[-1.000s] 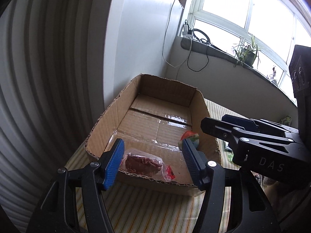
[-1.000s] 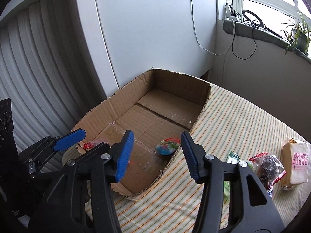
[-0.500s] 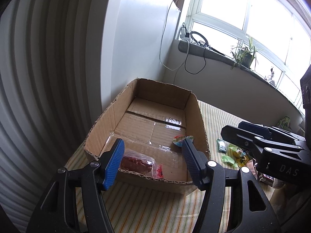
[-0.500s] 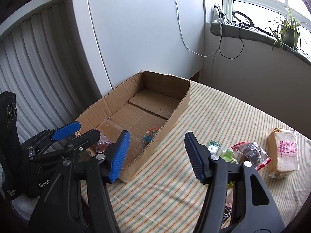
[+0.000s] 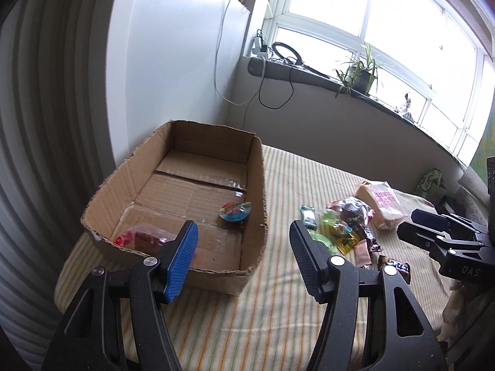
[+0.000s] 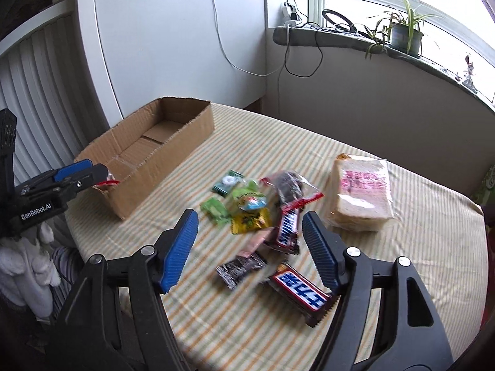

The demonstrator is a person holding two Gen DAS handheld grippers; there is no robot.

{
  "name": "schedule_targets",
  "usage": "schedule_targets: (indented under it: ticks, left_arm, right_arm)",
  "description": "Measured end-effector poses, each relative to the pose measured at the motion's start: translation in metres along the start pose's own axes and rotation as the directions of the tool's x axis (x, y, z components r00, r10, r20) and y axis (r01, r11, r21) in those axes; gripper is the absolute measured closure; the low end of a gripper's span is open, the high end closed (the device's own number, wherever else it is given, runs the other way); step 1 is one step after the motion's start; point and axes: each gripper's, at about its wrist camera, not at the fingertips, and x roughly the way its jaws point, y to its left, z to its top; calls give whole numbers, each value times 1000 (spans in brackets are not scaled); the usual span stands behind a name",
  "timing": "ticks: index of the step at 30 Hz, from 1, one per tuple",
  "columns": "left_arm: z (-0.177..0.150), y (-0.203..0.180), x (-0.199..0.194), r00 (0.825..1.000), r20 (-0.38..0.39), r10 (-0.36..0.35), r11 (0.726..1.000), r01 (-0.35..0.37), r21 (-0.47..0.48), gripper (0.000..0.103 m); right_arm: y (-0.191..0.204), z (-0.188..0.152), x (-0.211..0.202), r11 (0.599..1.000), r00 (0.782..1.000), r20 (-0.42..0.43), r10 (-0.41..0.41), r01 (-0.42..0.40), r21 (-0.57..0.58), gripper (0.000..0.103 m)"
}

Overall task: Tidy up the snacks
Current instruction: 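Move both open tools back over the snacks on the table, then grasp the blue-lettered chocolate bar with the right tool while the left tool grasps the black packet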

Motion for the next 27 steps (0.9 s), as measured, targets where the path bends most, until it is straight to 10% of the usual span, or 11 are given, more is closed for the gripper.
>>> schedule_targets:
  ticks: [15,27]
  left_arm:
    - [-32,-97,42,946,-224,-234,958,263,113,42]
    - [-46,-134,74,916,-330,-227,936,299,187,55]
  right_arm:
    - [-31,-48,26,998,988,-147,47,-54,-42,33]
    - [-47,-55,47,996,980,-185,77,-83,-24,45]
